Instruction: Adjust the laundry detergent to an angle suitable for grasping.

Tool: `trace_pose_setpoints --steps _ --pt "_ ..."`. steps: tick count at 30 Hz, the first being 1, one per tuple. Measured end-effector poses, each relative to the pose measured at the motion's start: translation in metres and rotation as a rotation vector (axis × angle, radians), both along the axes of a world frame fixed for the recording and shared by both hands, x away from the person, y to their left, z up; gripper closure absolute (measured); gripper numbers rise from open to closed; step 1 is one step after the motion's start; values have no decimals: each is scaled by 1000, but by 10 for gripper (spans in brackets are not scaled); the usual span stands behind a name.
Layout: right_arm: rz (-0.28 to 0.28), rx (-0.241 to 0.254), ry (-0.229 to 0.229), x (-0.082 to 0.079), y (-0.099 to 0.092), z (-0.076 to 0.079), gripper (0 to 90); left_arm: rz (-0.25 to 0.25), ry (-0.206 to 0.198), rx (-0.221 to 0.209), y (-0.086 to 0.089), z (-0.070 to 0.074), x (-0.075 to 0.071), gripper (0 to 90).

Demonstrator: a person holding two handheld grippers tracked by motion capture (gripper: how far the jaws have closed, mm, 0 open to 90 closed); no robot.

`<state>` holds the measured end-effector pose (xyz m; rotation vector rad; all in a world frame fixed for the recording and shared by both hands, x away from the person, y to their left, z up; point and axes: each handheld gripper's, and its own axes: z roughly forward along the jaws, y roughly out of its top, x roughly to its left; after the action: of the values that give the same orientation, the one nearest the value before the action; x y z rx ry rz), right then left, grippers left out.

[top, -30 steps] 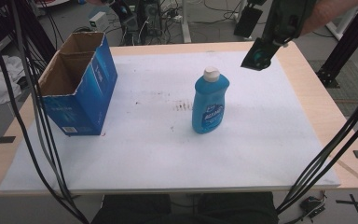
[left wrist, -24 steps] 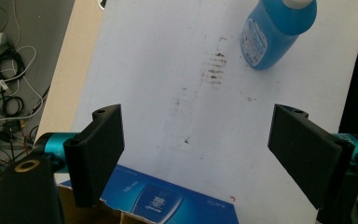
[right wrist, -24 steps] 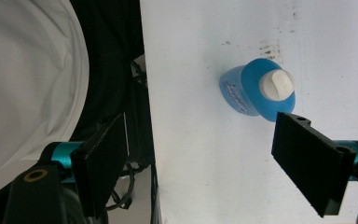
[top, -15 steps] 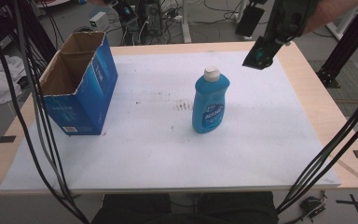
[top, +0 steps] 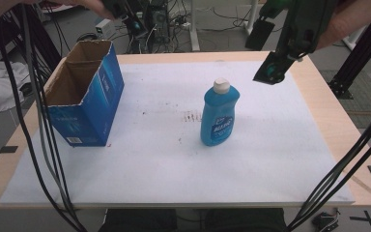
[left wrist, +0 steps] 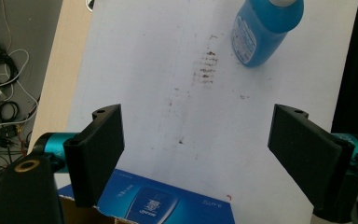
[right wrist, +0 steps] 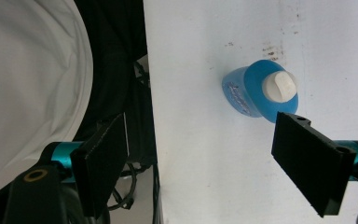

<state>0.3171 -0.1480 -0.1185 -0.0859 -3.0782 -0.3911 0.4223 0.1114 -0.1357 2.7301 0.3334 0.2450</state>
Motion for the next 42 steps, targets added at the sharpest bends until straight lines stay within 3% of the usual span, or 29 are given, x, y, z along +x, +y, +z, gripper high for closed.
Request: trace_pose_setpoints --steps 11,17,42 --pt "10 2 6 6 0 1 178 -4 2 -6 -1 1 -3 185" --pt "2 10 5 5 -2 4 178 -19 8 -58 -8 -3 -8 185" --pt "-17 19 -1 9 -12 7 178 -70 66 -56 -51 -49 -26 185"
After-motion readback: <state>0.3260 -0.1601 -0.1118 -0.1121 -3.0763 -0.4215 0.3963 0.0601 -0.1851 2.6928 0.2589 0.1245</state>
